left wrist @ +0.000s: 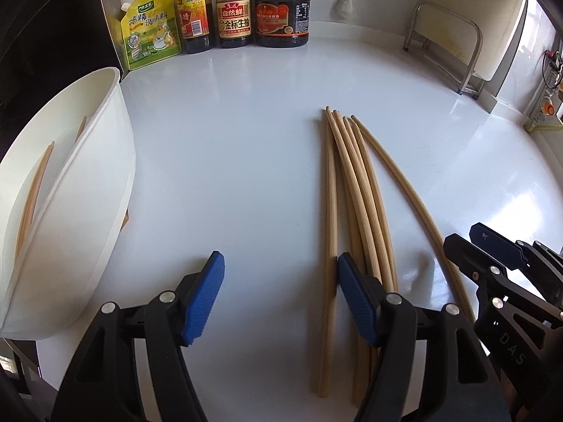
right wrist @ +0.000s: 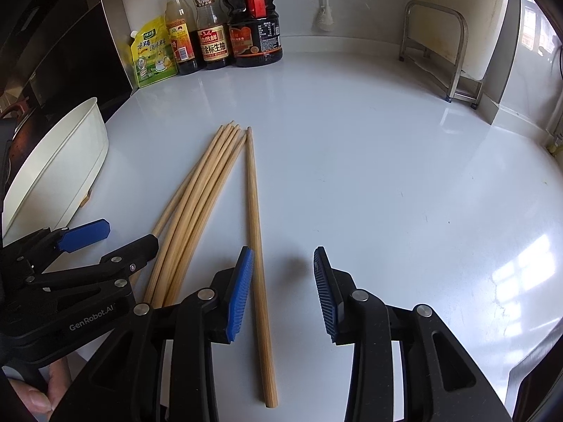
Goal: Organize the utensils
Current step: 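Nudge single wooden chopsticks apart from the bundle with both open tools, then close the left tool on one chopstick while the right tool grasps another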
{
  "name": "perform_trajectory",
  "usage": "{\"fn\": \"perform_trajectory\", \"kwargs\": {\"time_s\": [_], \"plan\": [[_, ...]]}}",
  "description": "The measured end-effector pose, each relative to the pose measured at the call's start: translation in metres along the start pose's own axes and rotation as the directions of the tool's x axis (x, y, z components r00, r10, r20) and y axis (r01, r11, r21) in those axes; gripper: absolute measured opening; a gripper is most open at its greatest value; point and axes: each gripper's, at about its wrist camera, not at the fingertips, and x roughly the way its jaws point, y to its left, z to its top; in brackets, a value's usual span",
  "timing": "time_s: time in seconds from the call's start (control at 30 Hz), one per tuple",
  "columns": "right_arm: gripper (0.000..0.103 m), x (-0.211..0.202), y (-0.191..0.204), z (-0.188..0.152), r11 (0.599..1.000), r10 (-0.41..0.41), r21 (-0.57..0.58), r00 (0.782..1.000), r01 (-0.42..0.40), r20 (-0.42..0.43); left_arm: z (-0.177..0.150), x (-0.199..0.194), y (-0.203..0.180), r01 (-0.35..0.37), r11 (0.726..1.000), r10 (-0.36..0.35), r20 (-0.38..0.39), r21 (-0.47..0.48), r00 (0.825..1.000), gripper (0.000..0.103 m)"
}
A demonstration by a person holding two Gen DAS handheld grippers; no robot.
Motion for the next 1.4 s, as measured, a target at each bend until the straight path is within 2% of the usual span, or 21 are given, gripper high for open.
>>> {"fn": "perform_trajectory", "kwargs": {"time_s": [0.3, 0.43, 0.77, 0.8, 0.9, 1.0, 1.07, 1.1, 1.13, 1.4], "plan": [[0.035, 0.004, 0.007, 0.001, 0.999, -0.012, -0.042, 1.000, 0.012, -0.013, 0.012, 0.007, -0.001, -0.017, 1.000, 0.017, -0.004, 0.008, 1.000, 0.067], [0.036, 0.008, 0.006, 0.003, 0.999, -0.018, -0.049, 1.000, 0.017, -0.021, 0.017, 0.011, -0.002, -0.024, 1.000, 0.024, -0.004, 0.011, 1.000, 0.073], [0.036, 0.015, 0.009, 0.006, 0.996, -0.037, -0.083, 0.999, 0.037, 0.005, 0.026, 0.018, 0.003, -0.008, 1.000, 0.008, -0.007, -0.011, 1.000, 0.072], [0.036, 0.015, 0.010, 0.006, 0.995, -0.039, -0.086, 0.999, 0.039, 0.009, 0.026, 0.018, 0.002, -0.008, 1.000, 0.008, -0.004, -0.009, 1.000, 0.070], [0.035, 0.016, 0.013, 0.006, 0.994, -0.039, -0.100, 0.999, 0.040, 0.015, 0.025, 0.016, -0.001, -0.003, 1.000, 0.003, 0.004, 0.000, 1.000, 0.056], [0.025, 0.016, 0.017, 0.006, 0.992, -0.029, -0.119, 0.999, 0.031, 0.014, 0.024, 0.013, -0.005, 0.010, 1.000, -0.010, 0.007, 0.012, 1.000, 0.035], [0.006, 0.016, 0.020, 0.006, 0.990, -0.029, -0.134, 0.999, 0.031, 0.013, 0.022, 0.011, -0.006, 0.025, 1.000, -0.025, 0.004, 0.016, 1.000, 0.015], [0.006, 0.016, 0.021, 0.006, 0.990, -0.032, -0.137, 0.999, 0.033, 0.013, 0.021, 0.010, -0.007, 0.033, 0.999, -0.033, 0.001, 0.015, 0.999, 0.010], [0.006, 0.016, 0.021, 0.006, 0.990, -0.030, -0.134, 0.999, 0.032, 0.014, 0.021, 0.010, -0.006, 0.042, 0.999, -0.042, -0.003, 0.013, 0.999, 0.007], [0.006, 0.008, 0.005, 0.005, 0.999, 0.020, -0.032, 1.000, -0.019, 0.022, 0.012, 0.003, 0.002, 0.103, 0.994, -0.103, -0.022, -0.026, 0.994, 0.007]]}}
